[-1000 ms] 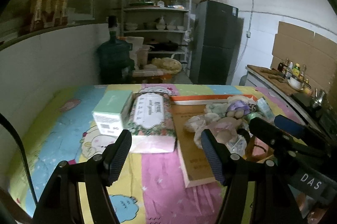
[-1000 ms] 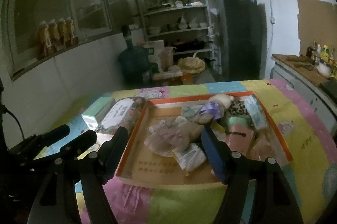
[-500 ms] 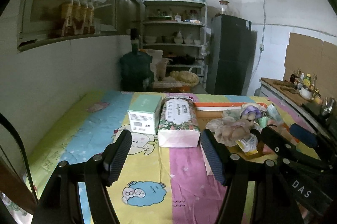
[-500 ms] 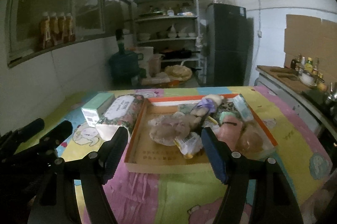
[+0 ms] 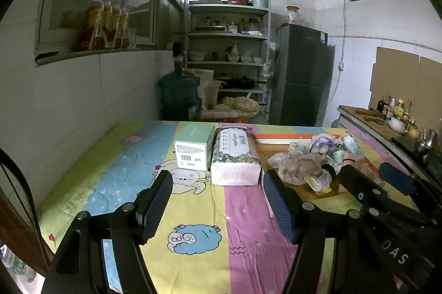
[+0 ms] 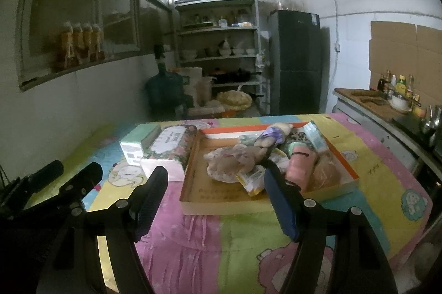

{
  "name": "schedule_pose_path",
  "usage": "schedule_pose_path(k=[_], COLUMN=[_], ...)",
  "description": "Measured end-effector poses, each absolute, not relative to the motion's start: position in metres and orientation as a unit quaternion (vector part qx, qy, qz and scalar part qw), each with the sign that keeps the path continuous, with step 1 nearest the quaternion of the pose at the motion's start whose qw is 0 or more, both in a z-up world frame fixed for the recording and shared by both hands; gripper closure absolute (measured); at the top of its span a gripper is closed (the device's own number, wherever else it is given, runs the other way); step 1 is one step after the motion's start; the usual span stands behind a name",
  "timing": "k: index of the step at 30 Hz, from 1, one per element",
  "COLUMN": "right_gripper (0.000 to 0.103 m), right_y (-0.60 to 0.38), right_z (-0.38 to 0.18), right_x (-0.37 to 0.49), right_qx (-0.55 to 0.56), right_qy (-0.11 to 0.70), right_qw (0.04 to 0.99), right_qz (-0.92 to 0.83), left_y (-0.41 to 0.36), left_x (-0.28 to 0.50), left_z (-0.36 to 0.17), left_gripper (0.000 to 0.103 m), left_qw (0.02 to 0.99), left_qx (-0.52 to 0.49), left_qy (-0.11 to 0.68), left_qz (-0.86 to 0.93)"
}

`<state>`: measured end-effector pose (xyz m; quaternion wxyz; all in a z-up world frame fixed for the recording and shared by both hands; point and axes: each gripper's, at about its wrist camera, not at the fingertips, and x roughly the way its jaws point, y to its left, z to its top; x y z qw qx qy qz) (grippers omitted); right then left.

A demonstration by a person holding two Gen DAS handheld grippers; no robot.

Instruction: Organize soft objects

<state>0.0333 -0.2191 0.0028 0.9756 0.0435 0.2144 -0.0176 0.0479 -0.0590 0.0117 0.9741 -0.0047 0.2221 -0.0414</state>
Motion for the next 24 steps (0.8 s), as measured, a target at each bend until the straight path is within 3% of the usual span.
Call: schedule_pose_path(k=[24], right_gripper=[0.029], right_y=[-0.2183], right_z=[0.0042], right_x=[0.0288], right_qx=[0.045], right_qy=[0.211], right_qw=[0.976], right_qz=[-0.019], left_y=[-0.0544], left_x=[0.0403], left_z=[0.0113], left_gripper=[0.035], left_qw=[0.975], left_qx=[-0.006], left_qy=[0.218], left_qz=[-0.044])
